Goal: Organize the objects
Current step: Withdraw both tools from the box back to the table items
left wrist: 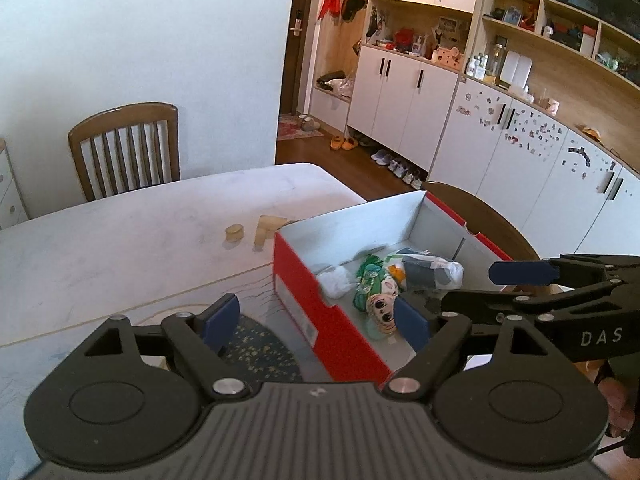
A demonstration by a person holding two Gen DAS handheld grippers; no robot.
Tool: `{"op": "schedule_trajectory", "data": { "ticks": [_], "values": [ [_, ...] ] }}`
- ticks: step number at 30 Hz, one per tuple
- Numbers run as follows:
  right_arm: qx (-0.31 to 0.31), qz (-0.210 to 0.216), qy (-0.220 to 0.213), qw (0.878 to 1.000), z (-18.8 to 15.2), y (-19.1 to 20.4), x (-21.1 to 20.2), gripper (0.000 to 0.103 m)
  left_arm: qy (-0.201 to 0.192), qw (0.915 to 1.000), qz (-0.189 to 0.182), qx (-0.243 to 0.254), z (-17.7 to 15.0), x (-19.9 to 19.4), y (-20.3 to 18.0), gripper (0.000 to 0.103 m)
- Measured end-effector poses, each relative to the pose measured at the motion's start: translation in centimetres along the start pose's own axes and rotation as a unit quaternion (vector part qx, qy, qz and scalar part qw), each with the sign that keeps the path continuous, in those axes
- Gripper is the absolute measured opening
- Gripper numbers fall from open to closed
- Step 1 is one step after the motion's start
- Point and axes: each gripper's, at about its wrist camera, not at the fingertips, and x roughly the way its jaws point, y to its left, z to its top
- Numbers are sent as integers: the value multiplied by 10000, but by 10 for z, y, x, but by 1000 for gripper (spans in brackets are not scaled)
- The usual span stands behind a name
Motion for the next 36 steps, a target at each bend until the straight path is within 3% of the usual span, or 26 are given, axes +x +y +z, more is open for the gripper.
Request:
{"op": "schedule_trajectory", "data": {
  "ticks": [9,27,31,36],
  "values": [
    [-75,93,-69,9999,-8,36,5,91,-236,9996,125,16,-17,-20,36,102],
    [-470,376,151,9981,-16,98,55,102,-304,9963,648,-473,-49,-26,121,102],
    [-580,428,257,9971,-18,104,71,102,-417,9947,881,-314,-65,-19,138,102],
    [-744,387,457,9954,-22,109,90,102,-375,9954,864,-146,-85,-7,155,102]
  ]
}}
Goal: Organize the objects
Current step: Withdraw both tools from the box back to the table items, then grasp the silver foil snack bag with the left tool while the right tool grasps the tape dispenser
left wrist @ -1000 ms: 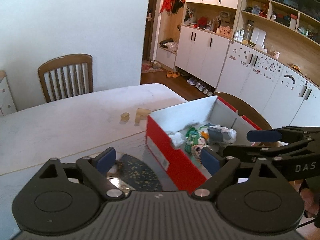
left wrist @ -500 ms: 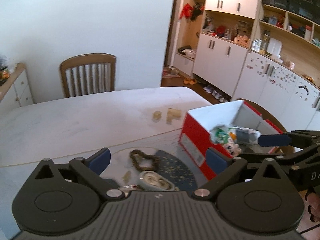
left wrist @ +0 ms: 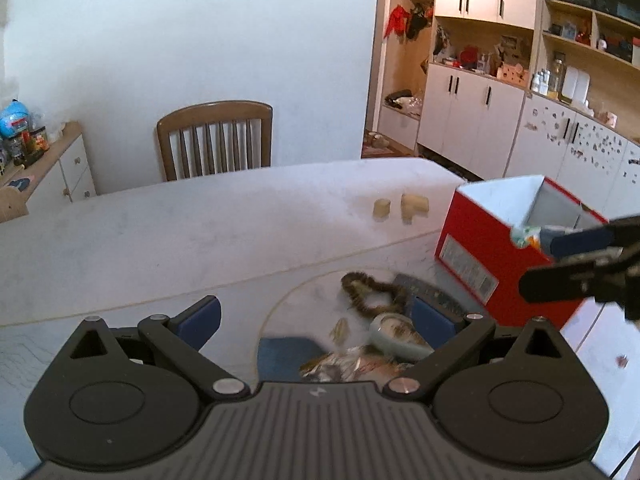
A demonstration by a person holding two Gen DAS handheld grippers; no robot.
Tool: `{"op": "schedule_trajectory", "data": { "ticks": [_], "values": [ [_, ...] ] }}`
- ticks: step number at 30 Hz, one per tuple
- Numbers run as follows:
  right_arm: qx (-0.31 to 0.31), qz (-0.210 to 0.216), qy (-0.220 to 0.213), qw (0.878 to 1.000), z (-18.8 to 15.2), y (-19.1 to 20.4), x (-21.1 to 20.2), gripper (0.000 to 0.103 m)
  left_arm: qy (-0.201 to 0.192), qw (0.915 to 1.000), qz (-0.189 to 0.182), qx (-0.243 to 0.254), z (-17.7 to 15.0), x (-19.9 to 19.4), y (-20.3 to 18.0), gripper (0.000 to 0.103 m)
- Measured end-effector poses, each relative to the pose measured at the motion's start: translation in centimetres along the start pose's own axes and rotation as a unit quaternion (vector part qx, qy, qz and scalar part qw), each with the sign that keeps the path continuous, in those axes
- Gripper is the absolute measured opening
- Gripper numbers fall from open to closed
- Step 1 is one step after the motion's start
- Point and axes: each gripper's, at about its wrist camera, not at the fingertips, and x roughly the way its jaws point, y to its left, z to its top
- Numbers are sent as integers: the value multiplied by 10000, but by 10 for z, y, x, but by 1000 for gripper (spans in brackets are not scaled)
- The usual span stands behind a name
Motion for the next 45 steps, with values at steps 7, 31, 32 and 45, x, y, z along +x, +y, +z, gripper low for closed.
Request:
{"op": "schedule_trajectory", "data": {
  "ticks": [7,31,32,45],
  "values": [
    [-136,-122,394,9991,-3,-2,32,102,280,9992,-273,35,-24,20,7,102],
    [-54,-49,1403,9901,-16,-6,121,70,1350,9820,-951,-916,-42,73,6,91],
    [-44,-30,1420,9899,-16,-7,123,69,1393,9804,-984,-987,-42,74,8,89],
    [128,25,1355,9907,-18,-9,127,50,1410,9758,-1093,-1267,-42,72,12,65]
  ]
}}
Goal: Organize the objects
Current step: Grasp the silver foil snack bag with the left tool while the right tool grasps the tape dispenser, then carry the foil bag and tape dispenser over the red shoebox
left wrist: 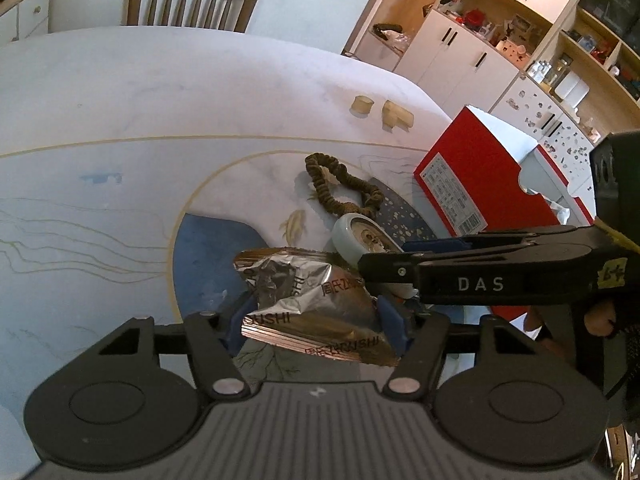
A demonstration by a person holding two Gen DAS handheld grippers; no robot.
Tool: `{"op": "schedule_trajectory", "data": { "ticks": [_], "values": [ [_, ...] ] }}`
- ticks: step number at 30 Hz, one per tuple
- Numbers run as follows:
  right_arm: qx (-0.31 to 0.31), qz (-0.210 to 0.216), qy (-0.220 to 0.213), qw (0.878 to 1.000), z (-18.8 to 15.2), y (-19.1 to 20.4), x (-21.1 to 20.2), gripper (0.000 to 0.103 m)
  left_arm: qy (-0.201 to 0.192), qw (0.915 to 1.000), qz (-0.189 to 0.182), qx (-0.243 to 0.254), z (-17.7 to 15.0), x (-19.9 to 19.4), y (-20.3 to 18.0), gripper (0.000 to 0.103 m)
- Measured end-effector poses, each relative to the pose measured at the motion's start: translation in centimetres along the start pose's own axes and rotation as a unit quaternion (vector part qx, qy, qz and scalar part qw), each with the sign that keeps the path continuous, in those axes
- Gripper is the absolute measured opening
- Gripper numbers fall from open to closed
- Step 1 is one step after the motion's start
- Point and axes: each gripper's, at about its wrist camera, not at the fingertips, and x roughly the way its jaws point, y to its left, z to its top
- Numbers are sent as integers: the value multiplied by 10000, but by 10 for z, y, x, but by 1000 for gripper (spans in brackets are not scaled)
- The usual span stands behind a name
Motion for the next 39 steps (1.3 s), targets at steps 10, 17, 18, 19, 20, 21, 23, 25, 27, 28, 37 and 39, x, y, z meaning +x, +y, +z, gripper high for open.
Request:
{"op": "schedule_trajectory", "data": {
  "ticks": [10,17,18,19,20,21,23,25,27,28,37,39],
  "values": [
    [247,-15,-115,9996,-5,-2,-25,39,-106,9999,54,45,0,-16,-3,63],
    [363,-45,-253,9990,-10,-3,-49,38,-140,9998,-59,91,2,-31,-11,33],
    [370,-61,-264,9989,-12,-3,-52,38,-151,9998,-54,124,1,-31,-12,31],
    [384,-70,-285,9988,-13,-3,-56,38,-152,9998,-45,154,1,-32,-13,31],
    [399,-65,-316,9987,-14,-3,-60,38,-152,9997,-28,182,0,-32,-14,31],
    [413,-56,-347,9985,-16,-3,-64,38,-161,9997,-25,200,-1,-32,-15,31],
    [426,-55,-382,9983,-19,-3,-71,38,-156,9997,-26,209,-3,-31,-14,31],
    [462,-59,-397,9981,-23,-3,-78,38,-140,9997,22,197,-5,-31,-14,32],
    [505,-61,-425,9978,-27,-2,-85,38,-93,9998,80,148,-5,-30,-12,33],
    [528,-63,-440,9976,-29,-2,-88,38,-58,9998,115,130,-6,-29,-12,43],
    [704,-98,-619,9955,-47,-6,-117,38,73,9992,366,169,-7,-10,-18,73],
    [723,-113,-666,9951,-51,-6,-124,38,138,9986,427,267,-8,-2,-23,73]
  ]
}}
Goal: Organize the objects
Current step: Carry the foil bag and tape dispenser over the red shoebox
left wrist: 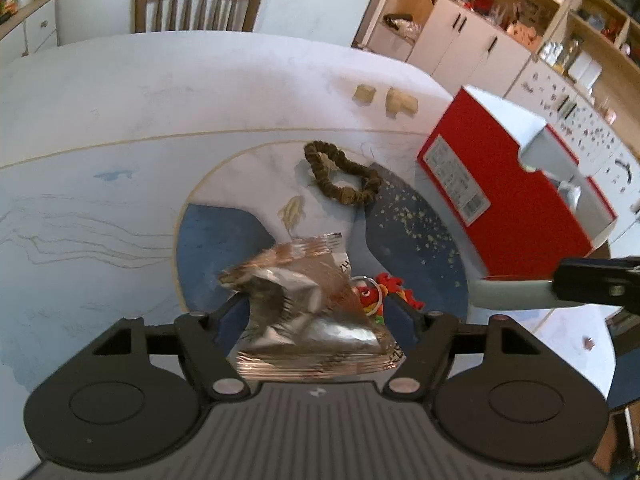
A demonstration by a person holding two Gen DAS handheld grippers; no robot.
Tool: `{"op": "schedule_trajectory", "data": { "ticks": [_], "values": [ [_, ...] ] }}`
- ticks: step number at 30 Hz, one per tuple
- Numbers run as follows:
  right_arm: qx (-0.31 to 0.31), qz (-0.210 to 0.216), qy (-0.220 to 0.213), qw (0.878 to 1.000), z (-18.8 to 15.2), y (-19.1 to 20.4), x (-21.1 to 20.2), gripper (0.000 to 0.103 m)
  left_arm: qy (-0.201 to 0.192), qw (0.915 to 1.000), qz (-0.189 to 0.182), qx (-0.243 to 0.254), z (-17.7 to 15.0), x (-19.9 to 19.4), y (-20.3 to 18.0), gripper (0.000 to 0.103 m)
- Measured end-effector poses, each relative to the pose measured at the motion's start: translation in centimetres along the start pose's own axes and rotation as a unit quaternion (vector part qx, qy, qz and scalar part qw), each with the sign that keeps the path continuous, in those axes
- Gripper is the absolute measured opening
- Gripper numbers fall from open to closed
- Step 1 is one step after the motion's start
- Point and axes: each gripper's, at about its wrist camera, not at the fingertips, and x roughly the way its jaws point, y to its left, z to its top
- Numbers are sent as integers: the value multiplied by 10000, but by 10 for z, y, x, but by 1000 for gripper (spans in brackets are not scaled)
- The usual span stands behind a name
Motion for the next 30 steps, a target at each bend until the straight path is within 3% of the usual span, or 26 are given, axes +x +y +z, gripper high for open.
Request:
{"op": "schedule_trajectory", "data": {
  "ticks": [6,7,14,23,24,25,26,30],
  "values": [
    [36,-41,-144,9999,-6,-4,-20,38,26,9998,184,22,-4,8,-4,71],
    [52,-42,-176,9998,-6,-5,-23,38,17,9998,191,-13,-4,8,-2,64],
    [158,-57,-397,9991,-7,-13,-43,38,0,9997,194,-166,-4,2,1,54],
    [217,80,-778,9967,6,-32,-65,38,-218,9993,162,-261,5,-37,-12,50],
    [213,109,-828,9963,8,-35,-68,38,-248,9992,144,-268,7,-41,-15,46],
    [213,132,-866,9959,9,-39,-70,38,-296,9991,111,-270,9,-45,-18,30],
    [211,147,-901,9956,11,-43,-72,38,-330,9991,88,-259,10,-48,-21,25],
    [237,263,-989,9945,20,-62,-78,38,-398,9989,226,-113,15,-53,-33,24]
  ]
}}
